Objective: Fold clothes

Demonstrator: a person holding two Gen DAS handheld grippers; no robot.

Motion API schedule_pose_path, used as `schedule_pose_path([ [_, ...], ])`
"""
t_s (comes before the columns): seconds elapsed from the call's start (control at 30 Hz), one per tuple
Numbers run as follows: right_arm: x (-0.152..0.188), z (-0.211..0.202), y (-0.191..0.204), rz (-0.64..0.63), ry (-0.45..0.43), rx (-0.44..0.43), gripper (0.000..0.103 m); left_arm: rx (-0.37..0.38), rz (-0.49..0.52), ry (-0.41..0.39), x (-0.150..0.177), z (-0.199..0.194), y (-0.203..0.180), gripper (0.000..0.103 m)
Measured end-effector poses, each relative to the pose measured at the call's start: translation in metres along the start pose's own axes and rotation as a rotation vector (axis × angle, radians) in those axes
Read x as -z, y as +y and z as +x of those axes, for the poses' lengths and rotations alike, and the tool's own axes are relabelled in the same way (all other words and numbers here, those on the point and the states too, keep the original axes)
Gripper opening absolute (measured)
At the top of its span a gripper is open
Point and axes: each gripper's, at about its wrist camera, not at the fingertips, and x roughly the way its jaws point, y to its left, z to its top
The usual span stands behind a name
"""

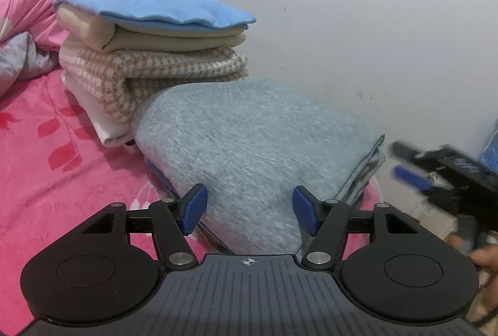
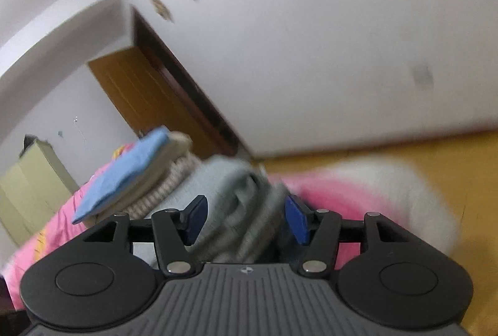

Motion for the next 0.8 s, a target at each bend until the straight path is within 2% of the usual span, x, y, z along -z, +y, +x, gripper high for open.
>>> schedule_pose_path([
  [0.13,-0.007,0.001,0.051,-0.244,-0.104,-0.097,0.059,0.003,-0.010,-0.008,0.001,-0.001,0.000,0.064],
  [0.2,0.000,0.023,0.064,-0.342,-0.107,-0.083,0.058,0.007,-0.016,-0.012,0.001,-0.002,0.001,0.064],
  [0.27,0.018,0.062,0.059,-0.412,-0.039,-0.009,0.057,0.012,-0.023,-0.026,0.000,-0.008,0.006,0.063],
  [0.3,0.029,0.081,0.050,-0.428,0.001,0.036,0.054,0.010,-0.024,-0.044,-0.002,-0.013,0.010,0.063],
  [0.33,0.041,0.089,0.041,-0.456,-0.022,0.050,0.054,0.008,-0.025,-0.063,-0.003,-0.018,0.013,0.063],
  [0.43,0.050,0.088,0.034,-0.491,-0.078,0.029,0.054,-0.003,0.005,-0.135,-0.015,-0.027,0.021,0.062],
  [0.53,0.049,0.086,0.037,-0.484,-0.071,0.029,0.054,0.001,0.049,-0.158,-0.038,-0.012,0.026,0.062],
  [0.67,0.047,0.084,0.032,-0.474,-0.070,0.019,0.054,0.048,0.079,-0.132,-0.069,0.032,0.030,0.063],
  [0.7,0.049,0.083,0.031,-0.472,-0.071,0.017,0.054,0.053,0.075,-0.098,-0.074,0.048,0.034,0.063],
  [0.8,0.050,0.084,0.029,-0.464,-0.079,0.011,0.054,-0.002,0.062,0.028,-0.071,0.095,0.051,0.062],
])
